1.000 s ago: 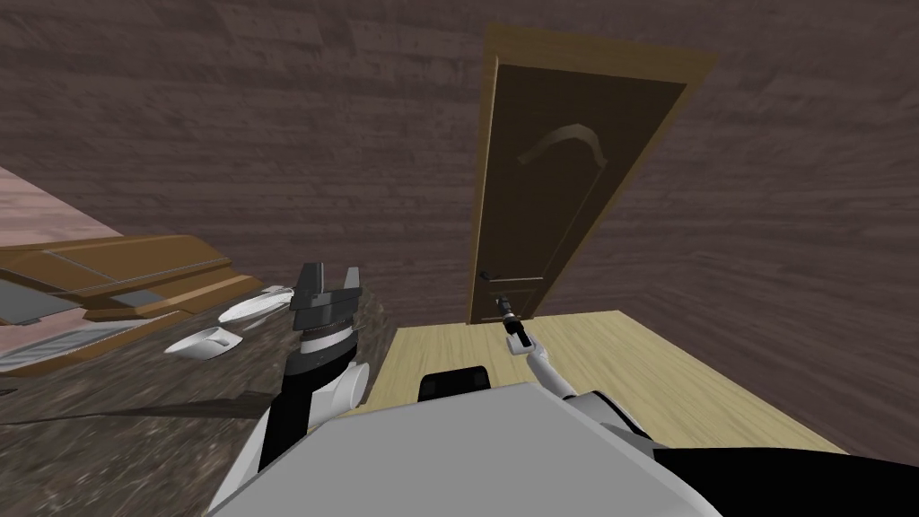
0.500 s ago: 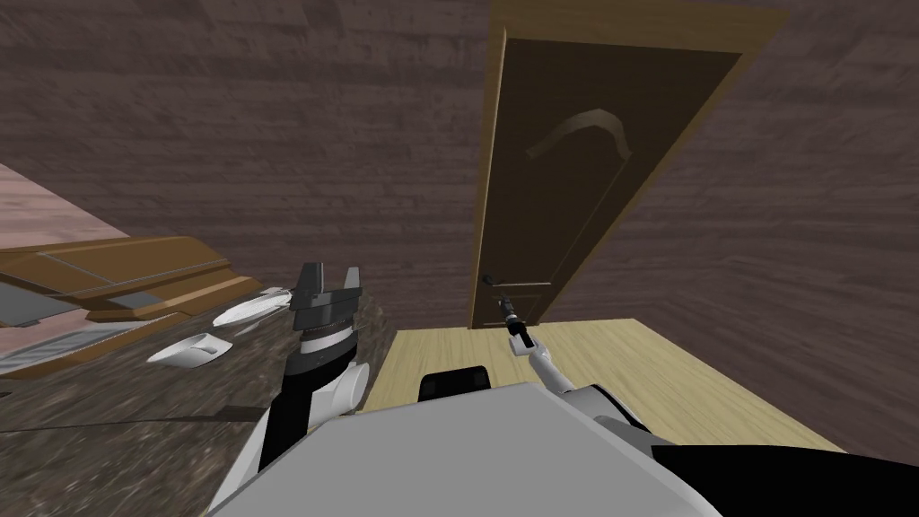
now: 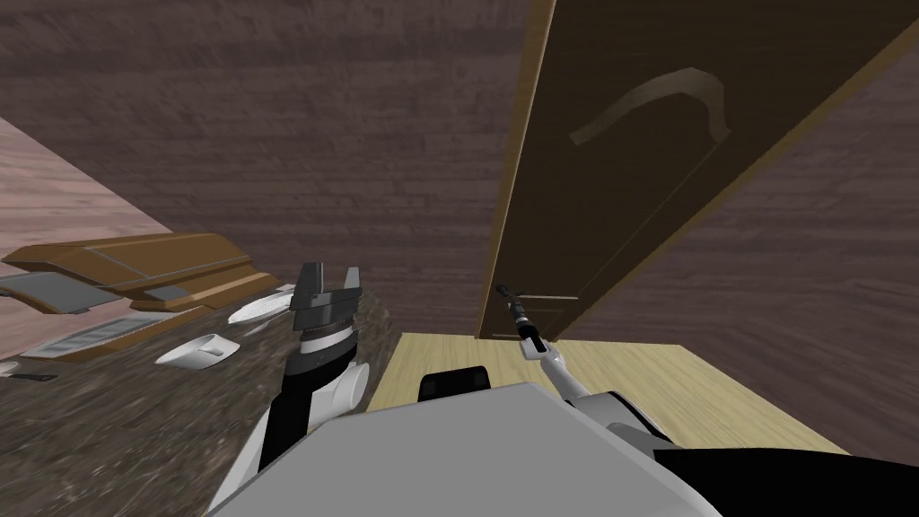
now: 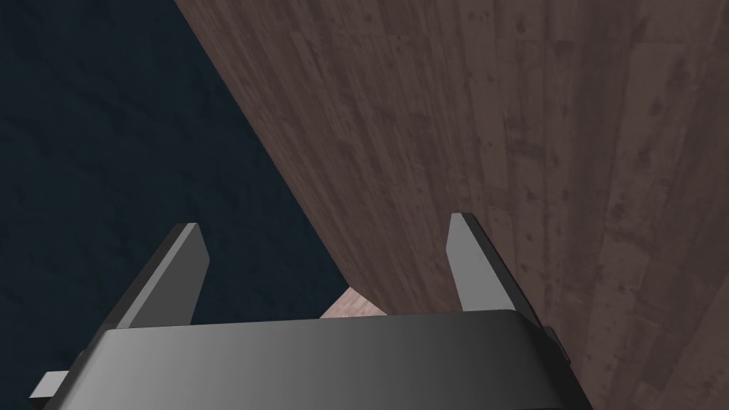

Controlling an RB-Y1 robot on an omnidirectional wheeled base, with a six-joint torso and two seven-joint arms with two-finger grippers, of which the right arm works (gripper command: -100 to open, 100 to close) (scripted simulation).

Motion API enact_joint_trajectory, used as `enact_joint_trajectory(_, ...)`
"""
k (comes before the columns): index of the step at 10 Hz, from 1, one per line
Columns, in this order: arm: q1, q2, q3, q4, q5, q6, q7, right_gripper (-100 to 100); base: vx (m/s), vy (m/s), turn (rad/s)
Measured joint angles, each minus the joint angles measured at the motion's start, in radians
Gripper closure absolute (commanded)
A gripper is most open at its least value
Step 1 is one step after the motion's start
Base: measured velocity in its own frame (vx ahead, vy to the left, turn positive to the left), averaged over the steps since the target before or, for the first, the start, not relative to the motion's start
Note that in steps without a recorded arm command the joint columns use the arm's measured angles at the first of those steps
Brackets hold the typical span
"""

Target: Pull the door open

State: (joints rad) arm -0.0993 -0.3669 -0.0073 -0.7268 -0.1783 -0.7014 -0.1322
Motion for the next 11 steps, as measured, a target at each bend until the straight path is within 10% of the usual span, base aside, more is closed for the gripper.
enact_joint_trajectory(2,0.020,-0.031,-0.019,0.010,-0.011,-0.017,-0.022,-100,0.156,0.014,0.089)
enact_joint_trajectory(3,0.019,-0.032,-0.020,0.012,-0.012,-0.018,-0.024,100,-0.013,0.001,-0.019)
enact_joint_trajectory(11,0.029,-0.045,-0.003,0.003,-0.008,-0.030,-0.043,100,-0.072,-0.027,0.052)
